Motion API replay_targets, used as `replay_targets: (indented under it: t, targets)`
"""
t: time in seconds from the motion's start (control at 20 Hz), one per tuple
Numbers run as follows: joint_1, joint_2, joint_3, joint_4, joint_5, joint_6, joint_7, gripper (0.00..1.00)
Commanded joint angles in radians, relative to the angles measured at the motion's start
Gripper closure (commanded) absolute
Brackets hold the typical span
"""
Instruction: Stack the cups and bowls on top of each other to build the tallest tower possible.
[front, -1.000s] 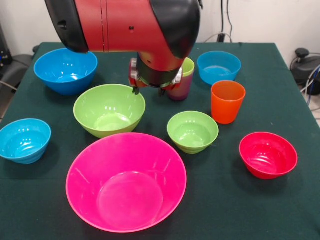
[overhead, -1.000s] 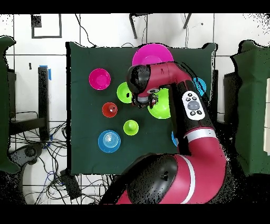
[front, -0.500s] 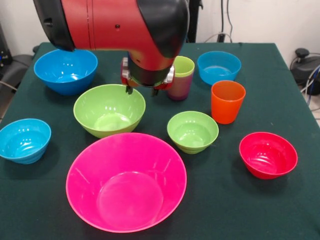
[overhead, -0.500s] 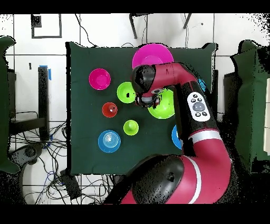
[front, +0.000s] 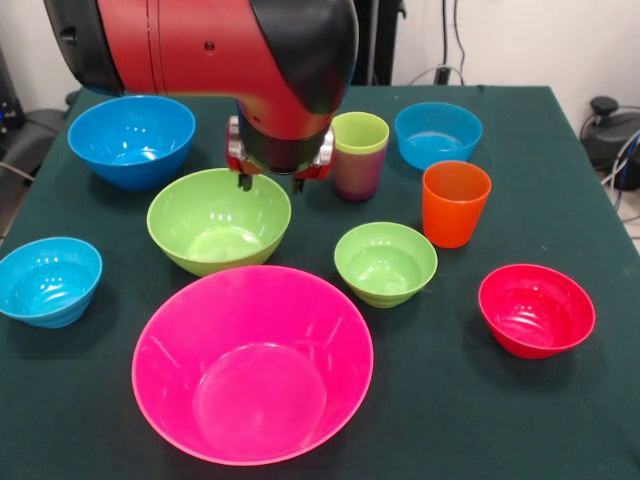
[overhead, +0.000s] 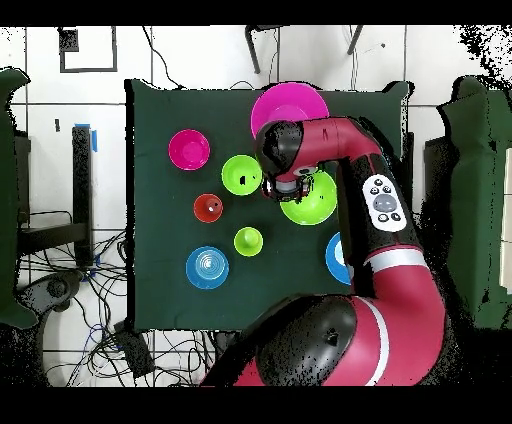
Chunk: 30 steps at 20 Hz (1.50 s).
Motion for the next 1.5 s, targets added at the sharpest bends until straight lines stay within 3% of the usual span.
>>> replay_targets:
  t: [0.05,0.45,1.0,1.5]
  targets:
    - [0.0,0.05,0.037,-0.05,-0.082,-0.069,-0.304,0.0]
    - [0.007,0.037,0.02,0.01,-0.086,-0.145,-0.248,0.0]
    - [0.018,0.095,-0.002,0.042,-0.107,-0.259,-0.211,0.0]
    - [0.019,0.101,-0.019,0.047,-0.092,-0.285,-0.21,0.0]
